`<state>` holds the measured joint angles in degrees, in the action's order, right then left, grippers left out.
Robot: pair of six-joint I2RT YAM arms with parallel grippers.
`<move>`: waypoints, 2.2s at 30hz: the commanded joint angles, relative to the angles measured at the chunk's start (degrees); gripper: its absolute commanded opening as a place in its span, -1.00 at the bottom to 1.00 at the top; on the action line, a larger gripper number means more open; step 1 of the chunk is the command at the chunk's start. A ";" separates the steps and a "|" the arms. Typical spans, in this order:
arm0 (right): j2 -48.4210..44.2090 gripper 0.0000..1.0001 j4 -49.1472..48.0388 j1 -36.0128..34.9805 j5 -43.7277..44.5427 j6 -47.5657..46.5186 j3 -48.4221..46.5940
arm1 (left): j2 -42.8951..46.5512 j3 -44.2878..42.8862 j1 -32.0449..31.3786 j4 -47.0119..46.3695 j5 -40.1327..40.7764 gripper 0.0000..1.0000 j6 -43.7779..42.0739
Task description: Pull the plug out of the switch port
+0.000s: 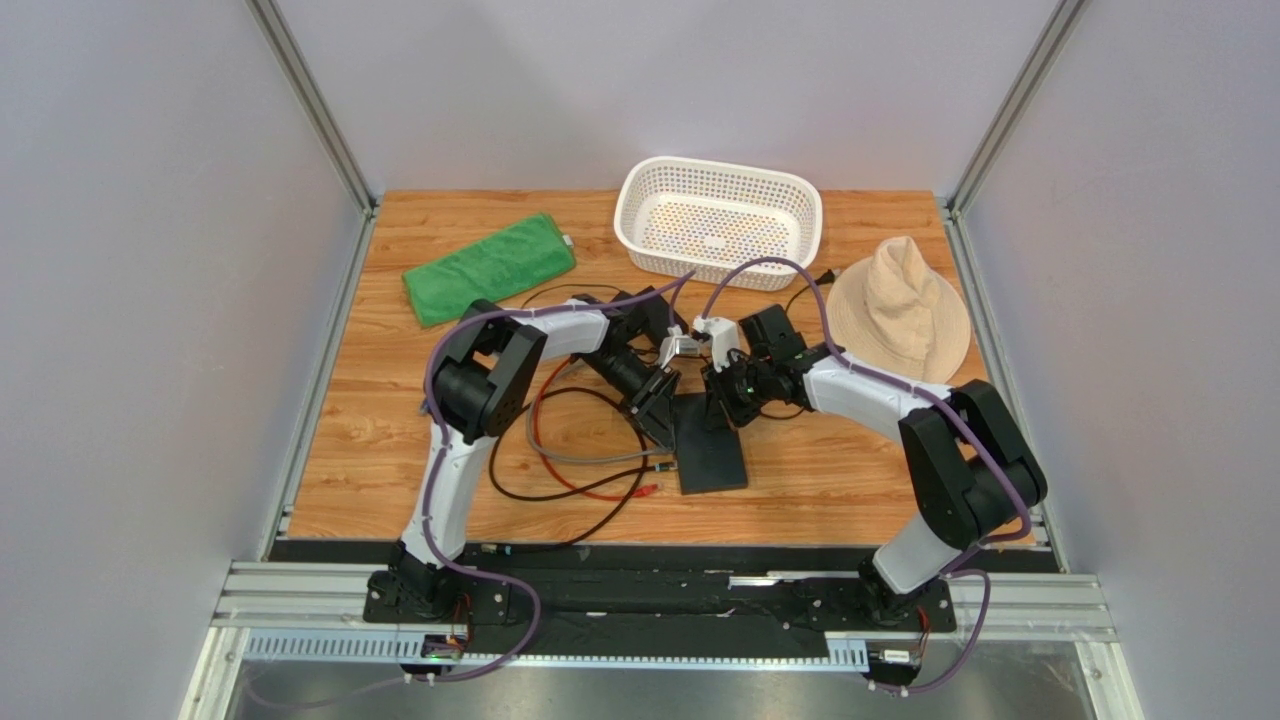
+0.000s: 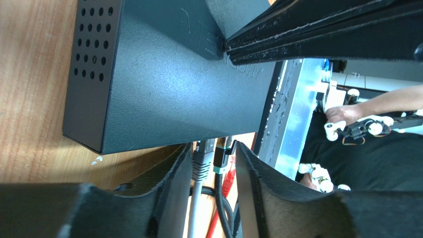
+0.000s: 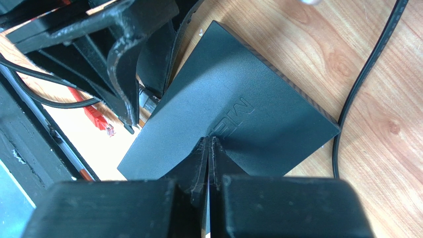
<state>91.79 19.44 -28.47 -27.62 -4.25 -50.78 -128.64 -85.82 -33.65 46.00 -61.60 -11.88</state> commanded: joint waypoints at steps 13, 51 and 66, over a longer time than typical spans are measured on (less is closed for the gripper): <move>-0.91 -0.96 0.25 -0.27 3.01 -0.58 1.92 | -3.37 -2.07 -0.28 0.76 3.33 -0.25 -0.96; 0.06 -0.94 0.69 -0.18 3.36 -0.49 1.48 | -9.71 -7.80 1.31 10.26 1.40 -1.00 -7.54; -0.29 -0.94 0.60 -0.18 3.62 -0.85 1.74 | -11.46 -12.63 2.89 16.14 2.89 -1.00 -12.81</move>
<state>91.31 18.52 -28.71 -26.68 -4.27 -50.28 -139.04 -98.08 -31.77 64.03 -63.88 -20.01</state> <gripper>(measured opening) 0.029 0.196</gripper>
